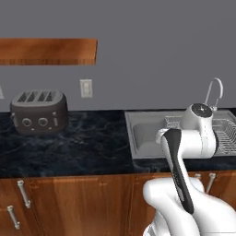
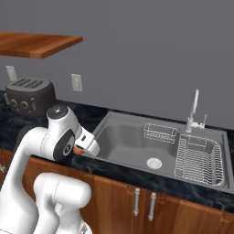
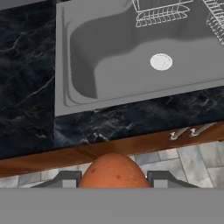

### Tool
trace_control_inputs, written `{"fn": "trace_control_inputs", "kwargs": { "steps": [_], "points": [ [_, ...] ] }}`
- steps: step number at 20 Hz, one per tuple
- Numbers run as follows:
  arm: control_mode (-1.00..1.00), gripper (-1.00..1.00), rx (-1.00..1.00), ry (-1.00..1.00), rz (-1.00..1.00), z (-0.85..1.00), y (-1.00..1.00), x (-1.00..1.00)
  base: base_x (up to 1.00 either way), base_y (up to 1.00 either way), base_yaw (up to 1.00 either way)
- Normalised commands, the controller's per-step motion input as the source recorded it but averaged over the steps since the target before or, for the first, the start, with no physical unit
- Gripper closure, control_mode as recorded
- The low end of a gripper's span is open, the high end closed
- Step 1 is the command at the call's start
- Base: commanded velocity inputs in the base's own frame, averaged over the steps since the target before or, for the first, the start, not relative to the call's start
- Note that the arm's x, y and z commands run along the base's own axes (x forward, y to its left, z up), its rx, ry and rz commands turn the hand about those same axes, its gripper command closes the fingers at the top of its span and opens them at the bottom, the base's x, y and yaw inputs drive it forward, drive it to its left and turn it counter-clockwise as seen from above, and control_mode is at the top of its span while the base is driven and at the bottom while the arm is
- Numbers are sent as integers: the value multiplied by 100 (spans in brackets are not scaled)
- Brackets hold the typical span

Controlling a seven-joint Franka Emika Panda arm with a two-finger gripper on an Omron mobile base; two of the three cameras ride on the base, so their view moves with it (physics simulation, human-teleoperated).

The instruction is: Gather the eggs and milk located in the vicinity of the sink area and place them right next to the bowl.

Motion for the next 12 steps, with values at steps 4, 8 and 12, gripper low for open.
{"fn": "trace_control_inputs", "kwargs": {
  "steps": [4, 8, 12],
  "points": [
    [100, 100, 0, 0, 0, 0, 0, 0, 0, -56, -2],
    [100, 100, 0, 0, 0, 0, 0, 0, 0, -57, -2],
    [100, 100, 0, 0, 0, 0, 0, 0, 0, -58, -2]
  ]
}}
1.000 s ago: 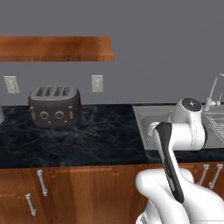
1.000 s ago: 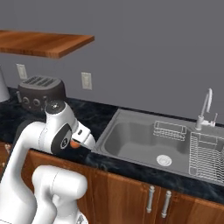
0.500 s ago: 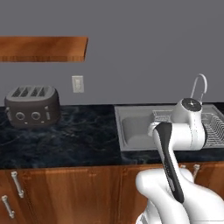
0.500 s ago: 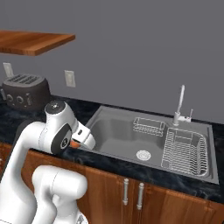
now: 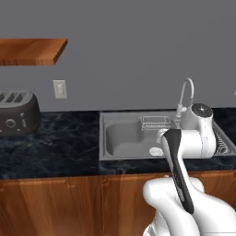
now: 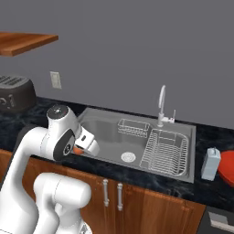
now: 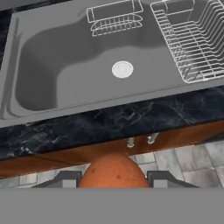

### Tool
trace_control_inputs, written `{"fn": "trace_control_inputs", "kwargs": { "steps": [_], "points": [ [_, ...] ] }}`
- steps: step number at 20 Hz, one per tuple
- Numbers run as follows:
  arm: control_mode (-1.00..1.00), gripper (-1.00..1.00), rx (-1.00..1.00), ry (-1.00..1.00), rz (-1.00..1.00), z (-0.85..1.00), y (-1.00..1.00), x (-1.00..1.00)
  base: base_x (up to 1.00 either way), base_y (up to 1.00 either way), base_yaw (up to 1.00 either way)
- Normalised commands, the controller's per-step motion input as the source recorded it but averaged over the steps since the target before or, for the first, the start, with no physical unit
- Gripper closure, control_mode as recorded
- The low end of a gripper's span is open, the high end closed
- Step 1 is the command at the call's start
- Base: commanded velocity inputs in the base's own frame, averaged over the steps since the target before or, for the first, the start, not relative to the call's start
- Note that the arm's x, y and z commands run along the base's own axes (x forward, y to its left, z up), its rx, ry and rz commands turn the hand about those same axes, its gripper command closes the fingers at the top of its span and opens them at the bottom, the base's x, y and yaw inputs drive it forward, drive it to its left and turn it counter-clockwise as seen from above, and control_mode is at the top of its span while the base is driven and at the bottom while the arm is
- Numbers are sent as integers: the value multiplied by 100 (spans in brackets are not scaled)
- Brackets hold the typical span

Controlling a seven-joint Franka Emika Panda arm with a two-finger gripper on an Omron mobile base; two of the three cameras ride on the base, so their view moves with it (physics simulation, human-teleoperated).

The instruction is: Gather the eggs and milk located in the vicinity of the sink area and place them right next to the bowl.

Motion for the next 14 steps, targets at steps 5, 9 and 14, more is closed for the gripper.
{"fn": "trace_control_inputs", "kwargs": {
  "steps": [5, 9, 14],
  "points": [
    [100, 100, 0, 0, 0, 0, 0, 0, 0, -59, -1],
    [100, 100, 0, 0, 0, 0, 0, 0, 0, -58, -1],
    [100, 100, 0, 0, 0, 0, 0, 0, 0, -58, -1]
  ]
}}
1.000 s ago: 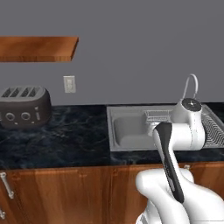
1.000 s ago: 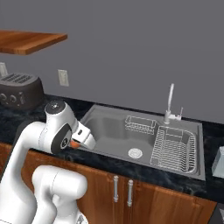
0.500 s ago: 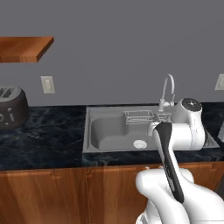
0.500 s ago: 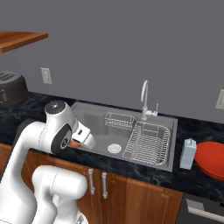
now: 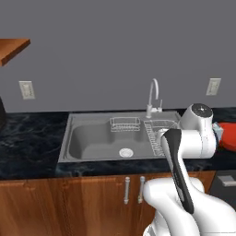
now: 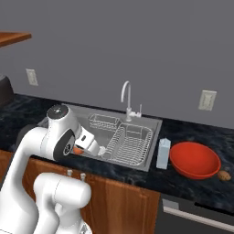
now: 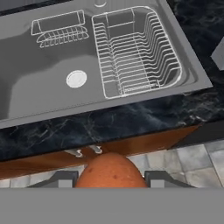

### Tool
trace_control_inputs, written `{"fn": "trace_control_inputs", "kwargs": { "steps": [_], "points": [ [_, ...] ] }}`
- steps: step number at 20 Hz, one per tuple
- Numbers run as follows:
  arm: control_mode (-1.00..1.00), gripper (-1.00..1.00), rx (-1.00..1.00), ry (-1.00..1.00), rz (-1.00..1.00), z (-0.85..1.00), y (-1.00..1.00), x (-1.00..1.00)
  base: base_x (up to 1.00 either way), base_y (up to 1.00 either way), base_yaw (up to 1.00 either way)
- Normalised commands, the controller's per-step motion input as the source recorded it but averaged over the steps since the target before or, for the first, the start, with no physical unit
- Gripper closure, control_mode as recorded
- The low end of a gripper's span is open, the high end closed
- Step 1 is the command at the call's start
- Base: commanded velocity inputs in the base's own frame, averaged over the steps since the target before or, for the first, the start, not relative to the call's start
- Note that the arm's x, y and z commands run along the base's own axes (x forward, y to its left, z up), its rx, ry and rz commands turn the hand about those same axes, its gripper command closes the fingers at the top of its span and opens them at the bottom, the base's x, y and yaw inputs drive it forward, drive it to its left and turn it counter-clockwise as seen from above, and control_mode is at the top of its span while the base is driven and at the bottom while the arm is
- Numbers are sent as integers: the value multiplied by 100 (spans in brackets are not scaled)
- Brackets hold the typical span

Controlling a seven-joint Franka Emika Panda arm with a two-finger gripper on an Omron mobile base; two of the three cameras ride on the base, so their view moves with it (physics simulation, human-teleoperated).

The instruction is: Gather the eggs and milk located in the vicinity of the sink area and place them right next to the bowl.

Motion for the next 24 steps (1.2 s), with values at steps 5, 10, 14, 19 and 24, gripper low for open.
{"fn": "trace_control_inputs", "kwargs": {
  "steps": [5, 10, 14, 19, 24],
  "points": [
    [100, 100, 0, 0, 0, 0, 0, 0, 0, -58, 0],
    [100, 100, 0, 0, 0, 0, 0, 0, 0, -59, 0],
    [100, 100, 0, 0, 0, 0, 0, 0, 0, -58, 0],
    [100, 100, 0, 0, 0, 0, 0, 0, 0, -55, 0],
    [100, 100, 0, 0, 0, 0, 0, 0, 0, -52, 0]
  ]
}}
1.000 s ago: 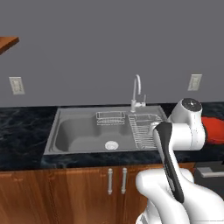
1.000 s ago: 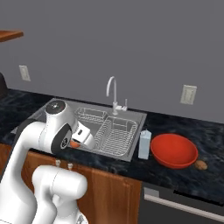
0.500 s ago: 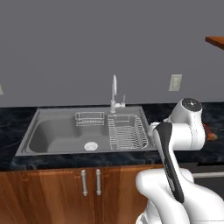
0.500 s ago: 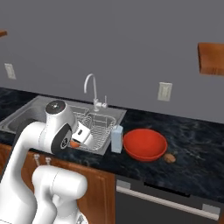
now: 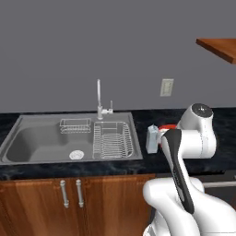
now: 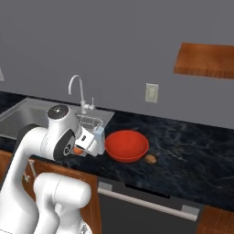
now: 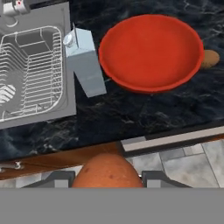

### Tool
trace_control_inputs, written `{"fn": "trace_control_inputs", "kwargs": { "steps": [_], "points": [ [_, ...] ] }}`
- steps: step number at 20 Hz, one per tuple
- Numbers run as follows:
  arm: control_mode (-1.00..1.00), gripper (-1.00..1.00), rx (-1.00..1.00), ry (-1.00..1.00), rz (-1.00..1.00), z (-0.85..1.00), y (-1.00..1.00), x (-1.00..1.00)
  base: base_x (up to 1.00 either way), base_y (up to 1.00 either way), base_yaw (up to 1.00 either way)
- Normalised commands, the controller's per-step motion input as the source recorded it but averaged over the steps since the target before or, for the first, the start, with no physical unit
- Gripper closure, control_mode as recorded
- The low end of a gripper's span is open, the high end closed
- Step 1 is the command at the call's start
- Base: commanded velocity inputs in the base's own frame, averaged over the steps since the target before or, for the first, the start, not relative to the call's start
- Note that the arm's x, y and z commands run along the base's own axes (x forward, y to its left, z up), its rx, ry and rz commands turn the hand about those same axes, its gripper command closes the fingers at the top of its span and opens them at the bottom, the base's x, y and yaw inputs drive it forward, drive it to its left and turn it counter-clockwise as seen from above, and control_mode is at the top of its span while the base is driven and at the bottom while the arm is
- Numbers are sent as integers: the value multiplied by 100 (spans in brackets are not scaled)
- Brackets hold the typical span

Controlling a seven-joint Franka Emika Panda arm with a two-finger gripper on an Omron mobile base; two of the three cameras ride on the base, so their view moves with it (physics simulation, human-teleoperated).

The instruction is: Gather the eggs and milk located in the vicinity of the sink area and place them right next to the bowl.

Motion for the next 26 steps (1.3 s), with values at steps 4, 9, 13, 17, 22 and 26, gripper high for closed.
{"fn": "trace_control_inputs", "kwargs": {
  "steps": [4, 9, 13, 17, 22, 26],
  "points": [
    [100, 100, 0, 0, 0, 0, 0, 0, 0, -48, 0],
    [100, 100, 0, 0, 0, 0, 0, 0, 1, -45, 0],
    [100, 100, 0, 0, 0, 0, 0, 0, 5, -42, 0],
    [100, 100, 0, 0, 0, 0, 0, 0, 9, -37, 0],
    [100, 100, 0, 0, 0, 0, 0, 0, 16, -32, 0],
    [100, 100, 0, 0, 0, 0, 0, 0, 20, -30, 0]
  ]
}}
